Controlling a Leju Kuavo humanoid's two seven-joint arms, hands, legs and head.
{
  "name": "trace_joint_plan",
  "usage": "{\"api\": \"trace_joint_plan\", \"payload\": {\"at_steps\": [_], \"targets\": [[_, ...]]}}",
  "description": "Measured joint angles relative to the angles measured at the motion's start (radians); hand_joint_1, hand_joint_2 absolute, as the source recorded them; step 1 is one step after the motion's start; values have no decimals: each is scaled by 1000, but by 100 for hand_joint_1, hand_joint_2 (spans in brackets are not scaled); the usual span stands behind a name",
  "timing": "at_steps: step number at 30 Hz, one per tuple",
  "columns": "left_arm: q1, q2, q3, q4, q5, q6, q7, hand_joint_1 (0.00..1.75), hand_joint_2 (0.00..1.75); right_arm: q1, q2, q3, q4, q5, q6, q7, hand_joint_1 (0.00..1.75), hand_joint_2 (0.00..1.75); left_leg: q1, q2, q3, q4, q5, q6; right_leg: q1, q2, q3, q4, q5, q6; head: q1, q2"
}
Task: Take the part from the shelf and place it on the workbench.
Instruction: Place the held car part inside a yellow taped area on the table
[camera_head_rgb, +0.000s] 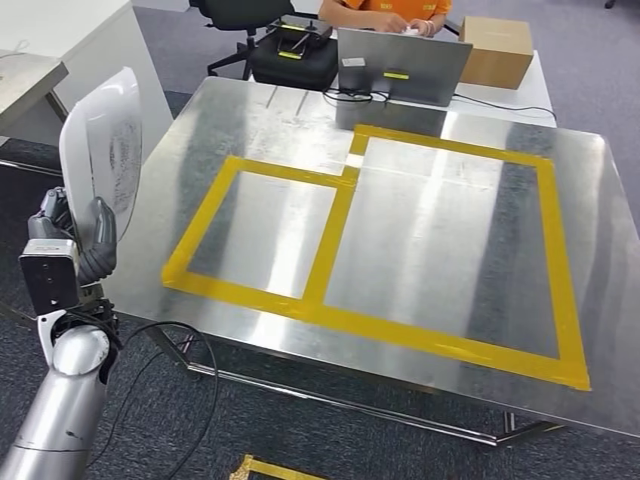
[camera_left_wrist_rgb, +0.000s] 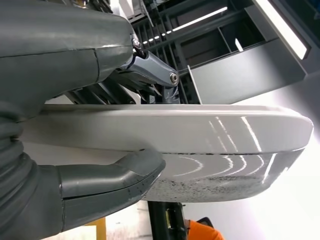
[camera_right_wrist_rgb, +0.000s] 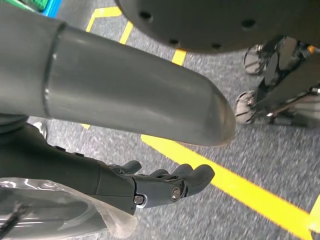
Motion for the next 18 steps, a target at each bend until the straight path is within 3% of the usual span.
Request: {"api": "trace_joint_plan", "payload": {"at_steps": [2,3,4,5,7,9,12,14,16,18], "targets": [[-1,0,-1,2,0,0,0,175,175,1,0,0,0,0,0,0,0,0,-1,0,0,0,-1,2,-2,-1,-67,132,-51,6,2,0],[-1,0,-2,4,0,0,0,175,175,2,0,0,0,0,1,0,0,0,-1,0,0,0,-2,3,-2,-1,-89,170,-56,7,2,0],[-1,0,-3,6,0,0,0,175,175,2,0,0,0,1,1,0,0,0,-2,0,1,0,-3,4,-2,-2,-95,173,-44,8,2,0],[-1,0,-4,7,0,0,0,175,175,2,0,0,1,1,1,0,0,0,-2,0,2,0,-4,3,-2,-2,-80,136,-15,7,2,0],[-1,0,-4,8,0,0,0,175,175,1,0,0,1,1,0,0,0,0,-4,-1,5,2,-9,-1,-2,-2,-14,-2,51,4,2,0],[-2,0,-4,9,-3,-3,3,175,175,-1,0,0,1,1,0,0,0,0,-7,-2,4,5,-13,-10,0,-1,35,-93,74,-4,1,0],[-48,37,-47,53,-139,-111,95,175,175,1,-2,1,1,17,6,-8,0,0,-6,-3,1,8,-15,-23,1,-2,45,-110,75,-19,0,0],[-129,93,-139,178,-410,-221,148,175,175,-2,-9,3,1,32,17,-17,0,0,-4,-1,-14,47,-40,-35,-2,-7,50,-116,79,-31,-4,0],[-183,135,-235,321,-722,-242,139,175,175,-8,-17,5,1,38,24,-23,0,0,0,0,-65,165,-100,-46,-4,-6,53,-118,80,-38,-9,0],[-199,157,-297,416,-894,-216,126,175,175,-8,-23,5,1,40,26,-25,0,0,6,0,-117,281,-140,-51,-4,1,52,-117,80,-40,-10,0]]}}
